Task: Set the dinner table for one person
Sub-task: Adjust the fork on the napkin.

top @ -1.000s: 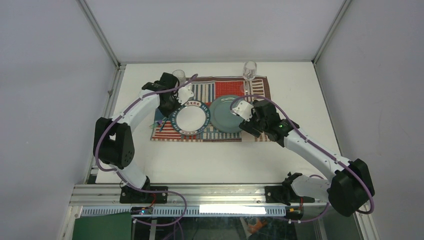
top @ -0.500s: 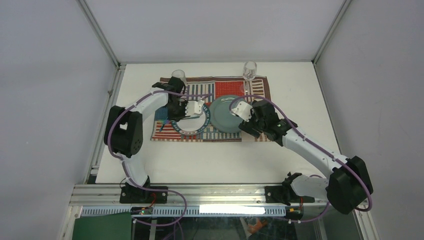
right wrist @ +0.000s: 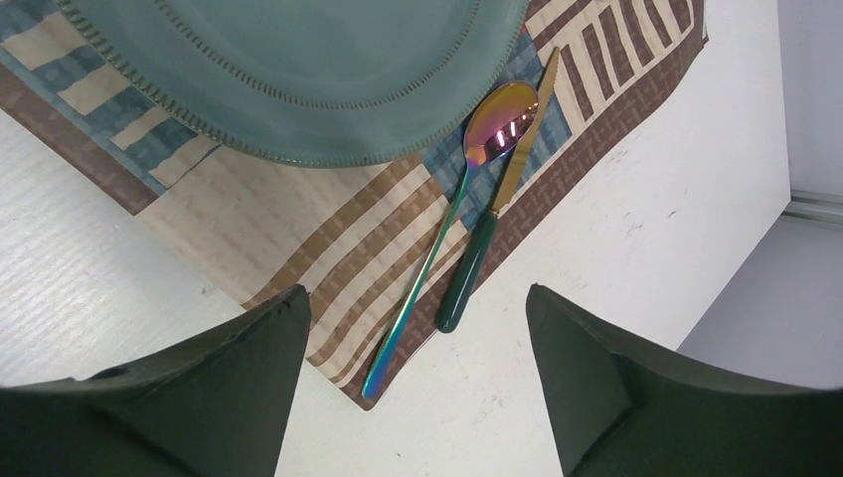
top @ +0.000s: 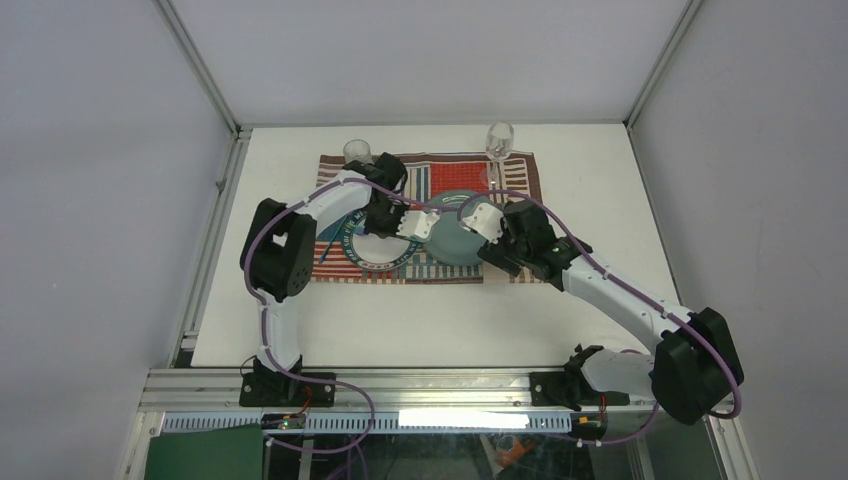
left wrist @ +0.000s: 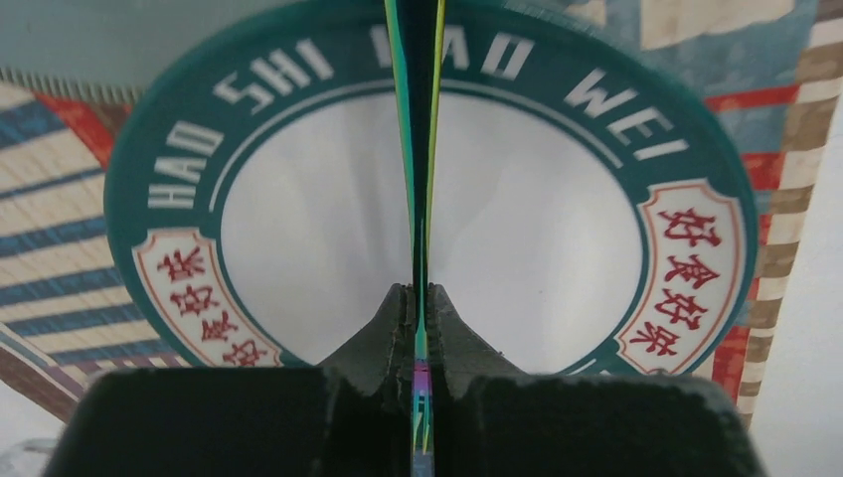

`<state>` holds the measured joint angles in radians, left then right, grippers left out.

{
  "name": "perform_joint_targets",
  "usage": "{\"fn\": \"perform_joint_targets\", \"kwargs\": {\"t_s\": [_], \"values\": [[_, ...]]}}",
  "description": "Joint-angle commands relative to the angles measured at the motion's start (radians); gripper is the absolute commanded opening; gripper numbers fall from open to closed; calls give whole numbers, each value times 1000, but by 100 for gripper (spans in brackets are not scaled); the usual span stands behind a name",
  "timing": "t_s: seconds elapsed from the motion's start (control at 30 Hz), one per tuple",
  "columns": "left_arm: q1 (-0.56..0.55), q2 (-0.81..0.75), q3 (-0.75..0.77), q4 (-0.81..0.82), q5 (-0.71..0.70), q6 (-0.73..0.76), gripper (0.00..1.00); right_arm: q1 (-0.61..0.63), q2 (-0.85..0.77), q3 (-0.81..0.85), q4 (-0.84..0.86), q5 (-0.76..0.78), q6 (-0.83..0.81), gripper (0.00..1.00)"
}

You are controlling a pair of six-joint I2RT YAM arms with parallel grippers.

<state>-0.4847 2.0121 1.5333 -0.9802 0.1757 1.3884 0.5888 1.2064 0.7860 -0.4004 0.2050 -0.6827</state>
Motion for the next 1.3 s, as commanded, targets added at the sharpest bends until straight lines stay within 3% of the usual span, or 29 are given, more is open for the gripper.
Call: {"fn": "perform_joint_targets", "kwargs": {"t_s": [0.0,0.07,0.13,0.17,0.2,0.33,0.43,0.53,0.63,0.8,0.83,0.87,0.93,1.0,1.07,1.2,1.27], "values": [[-45,3,53,-14,6,20,13,3,-8,8,44,24,1,83],[-58,-1,71,-21,-2,-22,40,3,-13,8,39,27,0,83],[-64,-13,84,-29,-14,-59,56,3,-19,3,37,30,-1,83],[-64,-19,93,-30,-15,-82,84,3,-24,1,37,30,-2,83],[-64,-25,103,-32,-19,-103,97,3,-26,0,38,29,-2,83],[-63,-75,150,-17,-15,-214,99,3,-28,1,34,22,4,84],[-62,-104,208,12,-21,-377,99,3,-33,1,31,18,10,84],[-60,-102,279,73,-108,-683,99,3,-30,12,36,33,28,86],[-53,-48,385,-32,-92,-970,99,2,-16,59,11,22,72,90],[62,72,570,-272,274,-1191,99,2,25,185,-37,-92,110,94],[76,57,547,-243,226,-1186,99,2,47,222,-50,-128,109,93],[79,37,530,-207,66,-1174,99,3,74,272,-74,-147,110,92],[119,-26,451,-89,-100,-1141,99,3,155,383,-131,-228,123,91],[191,-89,409,-32,-115,-1171,99,7,233,495,-188,-299,139,91],[243,-122,425,-33,-310,-1324,99,12,304,600,-237,-362,151,90],[292,-266,332,45,-580,-1385,99,76,445,746,-300,-393,183,90],[312,-351,247,88,-616,-1395,99,98,528,828,-353,-425,220,90]]}}
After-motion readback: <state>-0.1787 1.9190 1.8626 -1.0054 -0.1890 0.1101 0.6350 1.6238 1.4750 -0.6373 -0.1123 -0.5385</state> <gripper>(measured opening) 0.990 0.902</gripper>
